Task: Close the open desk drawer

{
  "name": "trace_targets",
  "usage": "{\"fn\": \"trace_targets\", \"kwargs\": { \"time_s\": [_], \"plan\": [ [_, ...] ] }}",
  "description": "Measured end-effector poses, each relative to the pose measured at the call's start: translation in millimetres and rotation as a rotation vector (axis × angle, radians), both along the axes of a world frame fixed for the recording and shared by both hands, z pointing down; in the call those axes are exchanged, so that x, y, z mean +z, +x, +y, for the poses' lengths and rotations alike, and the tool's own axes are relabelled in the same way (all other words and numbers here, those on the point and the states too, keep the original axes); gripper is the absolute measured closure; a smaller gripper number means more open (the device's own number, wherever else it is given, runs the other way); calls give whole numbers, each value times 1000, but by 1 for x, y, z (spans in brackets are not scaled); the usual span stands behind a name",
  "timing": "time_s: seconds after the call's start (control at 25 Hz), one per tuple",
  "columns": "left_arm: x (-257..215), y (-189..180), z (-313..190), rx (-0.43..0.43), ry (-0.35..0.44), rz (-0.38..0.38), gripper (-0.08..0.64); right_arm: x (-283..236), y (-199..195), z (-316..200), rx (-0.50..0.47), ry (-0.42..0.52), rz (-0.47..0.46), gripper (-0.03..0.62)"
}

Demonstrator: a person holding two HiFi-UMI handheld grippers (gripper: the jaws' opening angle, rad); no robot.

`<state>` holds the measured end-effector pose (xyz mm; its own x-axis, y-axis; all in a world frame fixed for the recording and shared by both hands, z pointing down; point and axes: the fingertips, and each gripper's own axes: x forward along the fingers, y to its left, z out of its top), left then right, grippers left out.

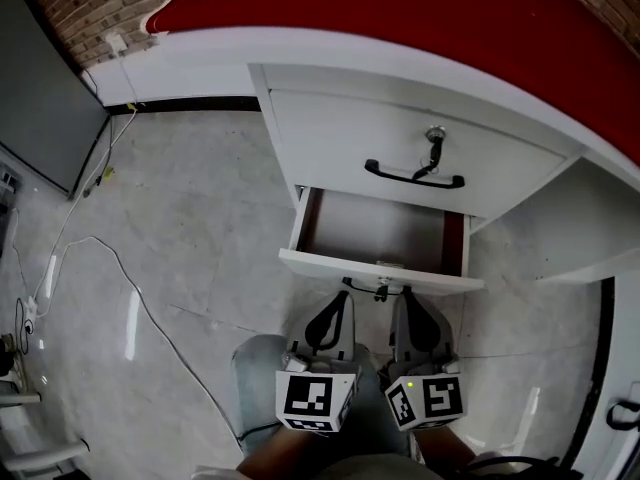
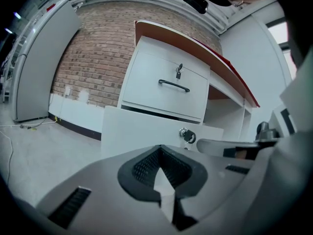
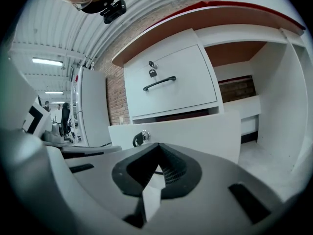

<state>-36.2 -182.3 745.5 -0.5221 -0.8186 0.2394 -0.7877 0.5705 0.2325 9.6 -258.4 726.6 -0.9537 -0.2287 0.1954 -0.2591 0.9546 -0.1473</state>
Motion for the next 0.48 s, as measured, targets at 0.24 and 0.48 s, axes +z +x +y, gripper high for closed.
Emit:
{"fn": "trace_targets", "kwargs": {
  "time_s": [0.24,0.48],
  "plan": [
    [4,-4,-5,16,3,4,552,-3,-12,-3,46,24,-42,594],
    [1,-4,-10,46,21,1,552,-3,-16,-4,87,12,-45,594]
  ]
}}
